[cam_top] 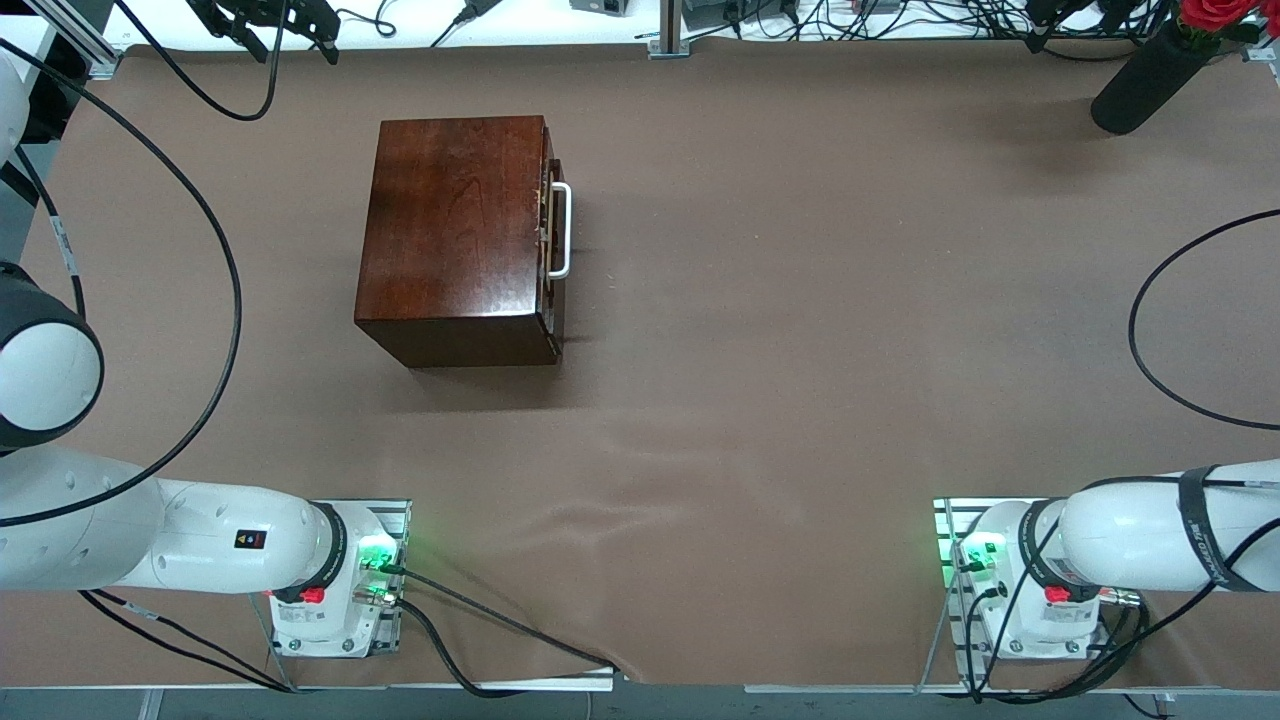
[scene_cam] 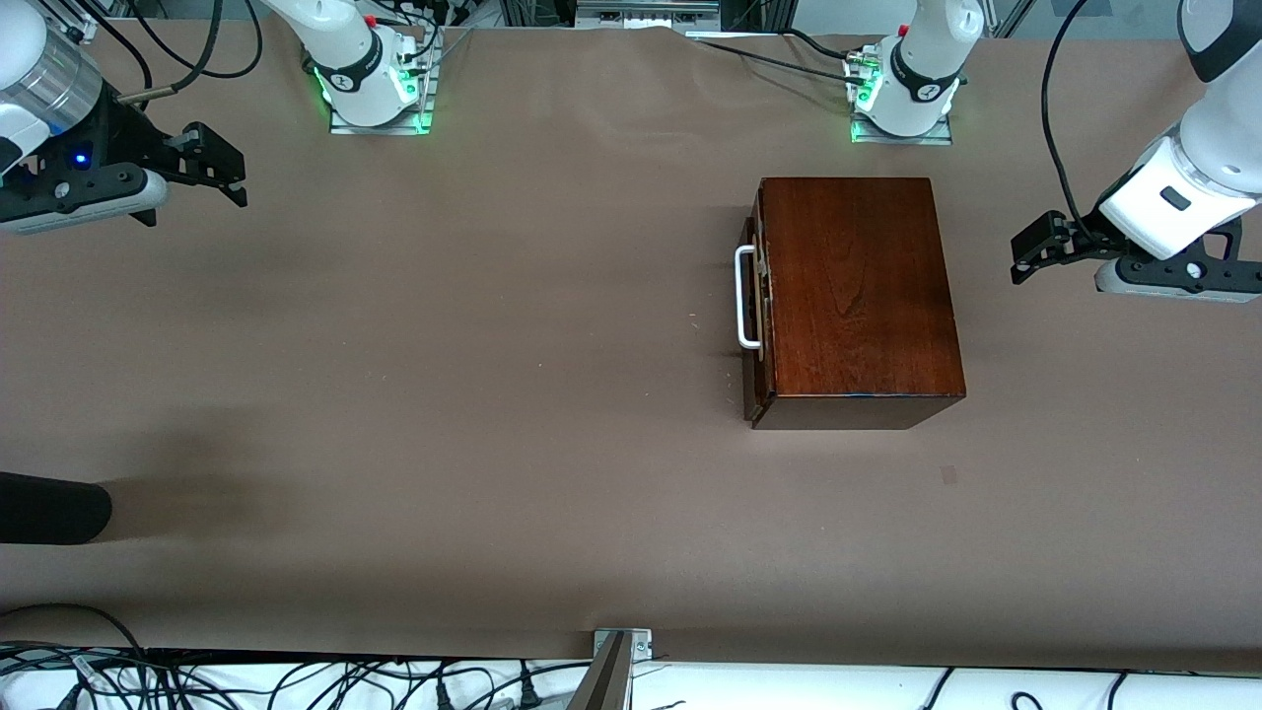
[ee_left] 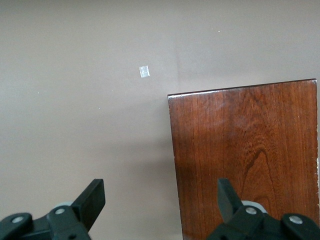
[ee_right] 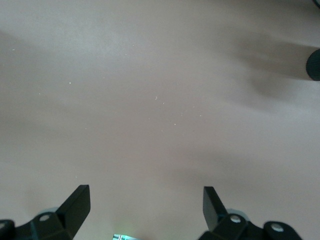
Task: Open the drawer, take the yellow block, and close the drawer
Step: 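Reach the left gripper toward the white drawer handle of the wooden box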
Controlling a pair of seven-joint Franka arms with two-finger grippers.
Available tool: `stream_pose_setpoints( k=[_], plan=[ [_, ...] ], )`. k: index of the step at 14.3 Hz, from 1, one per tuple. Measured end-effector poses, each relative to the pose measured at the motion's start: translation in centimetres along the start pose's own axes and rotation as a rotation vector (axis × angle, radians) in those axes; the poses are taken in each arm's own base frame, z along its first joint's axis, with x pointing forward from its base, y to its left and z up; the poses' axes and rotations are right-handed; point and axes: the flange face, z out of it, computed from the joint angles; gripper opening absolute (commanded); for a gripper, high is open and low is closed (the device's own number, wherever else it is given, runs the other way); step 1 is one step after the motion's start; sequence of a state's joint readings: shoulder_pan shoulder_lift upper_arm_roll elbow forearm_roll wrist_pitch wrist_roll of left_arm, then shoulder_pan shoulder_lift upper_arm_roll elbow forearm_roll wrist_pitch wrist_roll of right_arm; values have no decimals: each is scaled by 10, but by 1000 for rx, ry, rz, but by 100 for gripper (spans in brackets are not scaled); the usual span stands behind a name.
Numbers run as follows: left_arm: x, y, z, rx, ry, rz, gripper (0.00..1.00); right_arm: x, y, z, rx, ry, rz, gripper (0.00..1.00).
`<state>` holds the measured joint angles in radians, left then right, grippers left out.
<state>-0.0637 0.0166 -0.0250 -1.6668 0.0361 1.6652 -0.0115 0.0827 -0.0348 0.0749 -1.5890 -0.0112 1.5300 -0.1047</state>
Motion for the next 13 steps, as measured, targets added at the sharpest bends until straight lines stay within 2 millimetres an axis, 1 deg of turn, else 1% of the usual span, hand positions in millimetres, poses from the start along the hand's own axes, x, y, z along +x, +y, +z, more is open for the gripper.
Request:
stream_pose_setpoints(
  k=[5, 9, 13],
  plan=[
    [-1, 0, 0, 0, -5, -1, 100, -1, 7, 0, -1, 0, 12, 100],
    [-7, 1, 2, 1, -58, 1, 100, -1, 8, 0, -1, 1, 15, 100],
    [-13, 20, -3, 3, -101, 35, 100, -1, 8, 0, -1, 1, 15, 100]
  ],
)
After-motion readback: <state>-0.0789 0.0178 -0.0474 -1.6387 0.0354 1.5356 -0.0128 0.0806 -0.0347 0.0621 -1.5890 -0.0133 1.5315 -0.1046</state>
